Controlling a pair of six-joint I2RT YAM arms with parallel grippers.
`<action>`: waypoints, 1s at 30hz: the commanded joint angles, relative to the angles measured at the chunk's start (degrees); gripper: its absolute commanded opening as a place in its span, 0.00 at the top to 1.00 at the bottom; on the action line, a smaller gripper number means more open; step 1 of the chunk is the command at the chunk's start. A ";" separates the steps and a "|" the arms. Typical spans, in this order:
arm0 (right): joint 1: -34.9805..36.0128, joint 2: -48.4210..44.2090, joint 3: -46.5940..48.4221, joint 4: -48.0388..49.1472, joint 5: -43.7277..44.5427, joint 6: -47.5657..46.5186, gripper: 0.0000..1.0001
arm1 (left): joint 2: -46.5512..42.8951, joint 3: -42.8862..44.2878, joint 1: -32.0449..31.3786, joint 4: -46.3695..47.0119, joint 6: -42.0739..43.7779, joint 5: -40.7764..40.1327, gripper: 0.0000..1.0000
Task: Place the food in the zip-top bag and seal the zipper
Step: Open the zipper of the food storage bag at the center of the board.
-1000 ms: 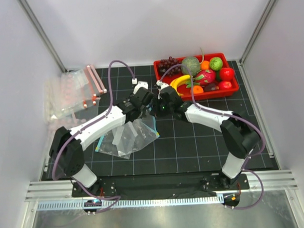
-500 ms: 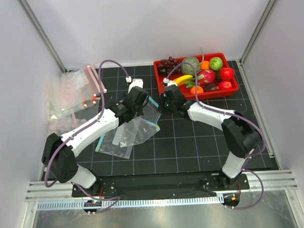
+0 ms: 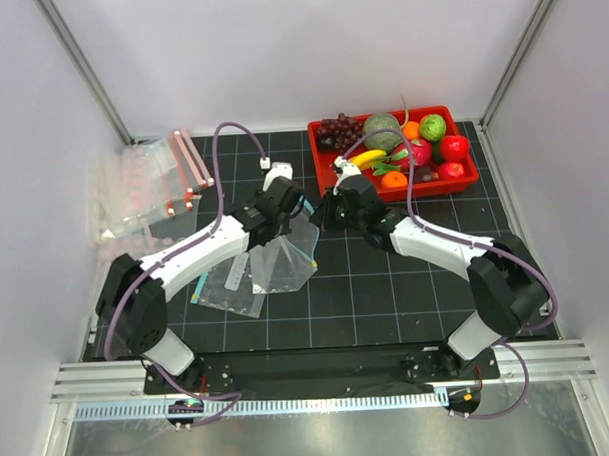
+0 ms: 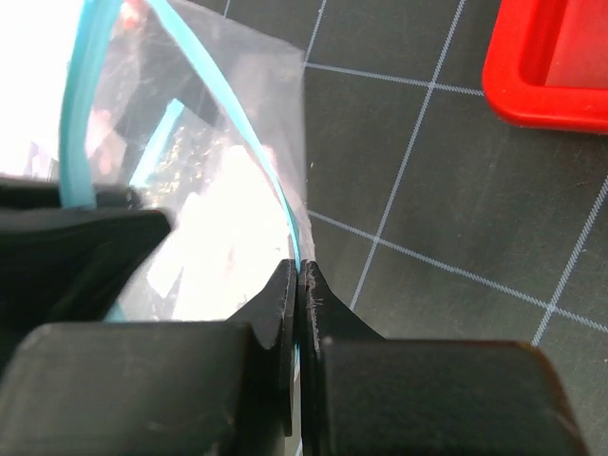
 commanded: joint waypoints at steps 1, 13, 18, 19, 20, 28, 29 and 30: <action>0.27 -3.07 -0.74 4.01 0.52 1.06 0.99 | 3.86 3.27 0.68 -0.08 0.72 -0.39 0.72; 0.10 -1.76 1.36 -0.20 9.30 -0.26 0.97 | 0.19 4.07 0.25 -6.22 1.16 -5.90 1.00; -2.62 1.14 2.68 -2.76 10.72 0.09 0.93 | -2.72 5.21 -1.68 -13.87 0.11 -19.78 1.00; -3.67 1.76 2.86 -2.76 9.84 0.53 0.92 | -3.15 5.65 -2.21 -14.84 -0.33 -21.72 1.00; -4.03 3.15 3.03 -2.76 8.88 0.79 0.92 | -3.77 5.74 -3.00 -15.98 -0.68 -23.91 1.00; -4.30 5.46 3.48 -1.00 4.39 0.88 0.72 | -3.78 5.74 -5.64 -16.08 -0.42 -24.83 0.99; -4.30 5.45 3.47 -0.83 4.39 0.88 0.65 | -3.69 5.57 -5.73 -15.12 -0.16 -23.86 0.98; -4.30 5.54 3.39 -0.57 2.21 0.80 0.61 | -3.51 5.48 -5.73 -14.76 0.28 -23.24 0.98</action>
